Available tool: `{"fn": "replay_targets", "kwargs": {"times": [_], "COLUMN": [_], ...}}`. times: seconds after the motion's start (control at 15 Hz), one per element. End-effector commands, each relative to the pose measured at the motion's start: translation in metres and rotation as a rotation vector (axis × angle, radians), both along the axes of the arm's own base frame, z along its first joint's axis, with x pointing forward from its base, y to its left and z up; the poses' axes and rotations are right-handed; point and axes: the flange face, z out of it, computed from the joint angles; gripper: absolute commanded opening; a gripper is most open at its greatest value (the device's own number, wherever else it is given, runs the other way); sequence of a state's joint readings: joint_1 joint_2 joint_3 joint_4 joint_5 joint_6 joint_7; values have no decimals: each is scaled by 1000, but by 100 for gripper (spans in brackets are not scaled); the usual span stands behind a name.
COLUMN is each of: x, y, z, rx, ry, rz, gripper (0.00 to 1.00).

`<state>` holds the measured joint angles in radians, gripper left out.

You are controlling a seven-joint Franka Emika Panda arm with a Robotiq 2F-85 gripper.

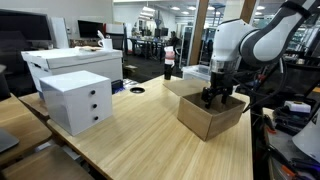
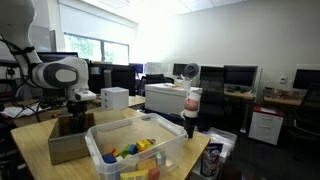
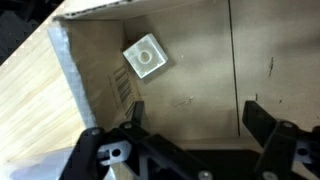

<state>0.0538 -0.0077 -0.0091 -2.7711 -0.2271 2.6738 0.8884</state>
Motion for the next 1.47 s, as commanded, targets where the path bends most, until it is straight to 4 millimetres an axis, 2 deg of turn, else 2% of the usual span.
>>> {"fn": "replay_targets", "kwargs": {"times": [0.0,0.2,0.47,0.67,0.93,1.4], "x": [-4,-7,-11,-8,-4,46], "y": [9,15,12,12,21,46], "z": [6,3,-2,-3,-2,8], "rx": [10,6,-6,-7,-24,-82], "ry": [8,28,59,36,-19,-153], "rz": [45,51,8,37,148,371], "gripper": [100,100,100,100,100,100]}}
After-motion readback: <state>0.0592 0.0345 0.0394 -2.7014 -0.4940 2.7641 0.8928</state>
